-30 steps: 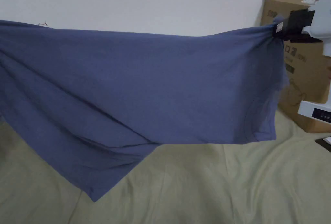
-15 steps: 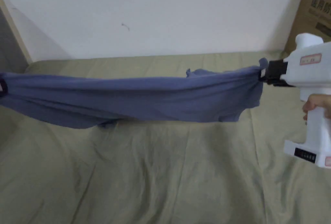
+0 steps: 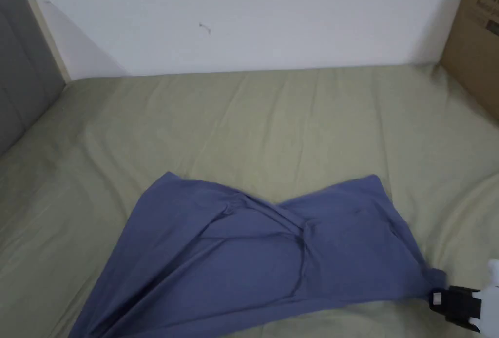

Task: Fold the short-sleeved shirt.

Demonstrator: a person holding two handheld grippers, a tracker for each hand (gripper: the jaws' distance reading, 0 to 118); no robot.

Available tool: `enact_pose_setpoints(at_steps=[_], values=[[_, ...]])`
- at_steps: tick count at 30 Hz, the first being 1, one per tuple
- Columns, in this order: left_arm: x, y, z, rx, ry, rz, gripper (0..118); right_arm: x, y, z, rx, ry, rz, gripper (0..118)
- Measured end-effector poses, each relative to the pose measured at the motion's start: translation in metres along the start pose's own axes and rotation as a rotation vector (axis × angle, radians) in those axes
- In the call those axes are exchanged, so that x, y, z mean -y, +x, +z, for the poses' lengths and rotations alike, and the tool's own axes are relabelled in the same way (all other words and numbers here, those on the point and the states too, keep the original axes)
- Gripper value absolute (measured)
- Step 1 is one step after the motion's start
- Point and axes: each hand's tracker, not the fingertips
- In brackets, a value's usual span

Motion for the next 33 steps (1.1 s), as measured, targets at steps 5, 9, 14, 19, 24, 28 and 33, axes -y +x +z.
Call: enact_pose_setpoints(at_steps=[5,9,14,19,24,28,33], values=[[0.035,-0.012,0.022,0.011,-0.019,0.002,2,0.021,0.006,0.032,0.053,-0.001,0.028,5],[0.056,-0.018,0.037,0.041,-0.009,0.007,2,0.036,0.003,0.049,0.055,0.013,0.038,5],[0.063,-0.015,0.042,0.004,-0.023,-0.048,69,0.054,-0.017,0.062,0.091,0.039,0.079,63],[0.067,-0.009,0.068,0.044,0.054,-0.076,115,0.071,-0.023,0.091,0.018,0.112,0.133,112],[0.073,0.009,0.096,0.118,0.071,-0.040,106,0.106,-0.039,0.126,-0.028,0.169,0.260,56],[0.080,0.028,0.098,0.148,0.084,-0.126,59,0.141,-0.051,0.130,0.012,0.171,0.336,11],[0.097,0.053,0.083,0.183,0.036,-0.140,0,0.164,-0.046,0.114,-0.040,0.103,0.252,0]])
